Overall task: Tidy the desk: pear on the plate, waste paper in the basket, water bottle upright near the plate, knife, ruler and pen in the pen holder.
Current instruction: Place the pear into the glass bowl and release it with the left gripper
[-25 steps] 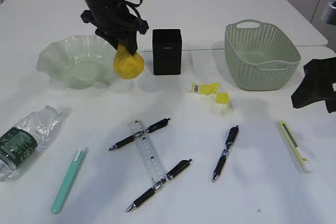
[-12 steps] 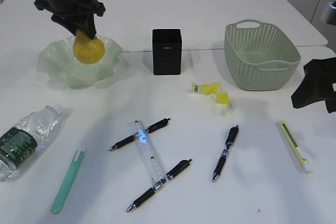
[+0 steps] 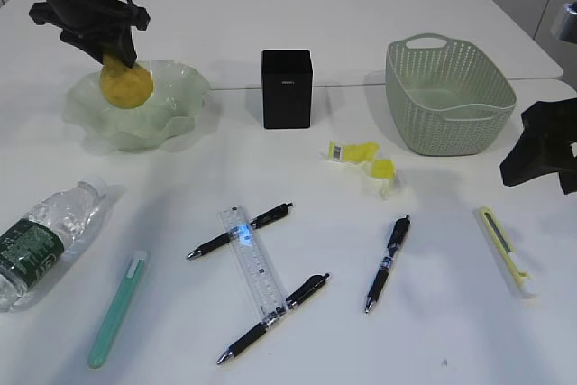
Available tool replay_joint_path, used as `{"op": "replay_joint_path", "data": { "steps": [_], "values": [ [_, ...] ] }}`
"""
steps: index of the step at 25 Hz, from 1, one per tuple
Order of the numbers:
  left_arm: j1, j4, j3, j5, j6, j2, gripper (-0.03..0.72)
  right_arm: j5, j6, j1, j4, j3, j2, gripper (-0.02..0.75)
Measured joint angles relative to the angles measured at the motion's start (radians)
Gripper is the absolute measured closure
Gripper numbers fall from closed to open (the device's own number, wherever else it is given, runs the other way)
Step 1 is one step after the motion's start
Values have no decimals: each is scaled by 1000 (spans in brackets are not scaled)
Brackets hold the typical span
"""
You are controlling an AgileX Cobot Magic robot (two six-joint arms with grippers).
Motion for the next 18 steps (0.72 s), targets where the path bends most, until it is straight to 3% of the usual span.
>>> {"op": "replay_joint_path", "data": {
  "steps": [18],
  "values": [
    [1, -3, 0, -208, 0, 131, 428, 16, 2, 0, 10, 0, 0, 187]
  ]
}}
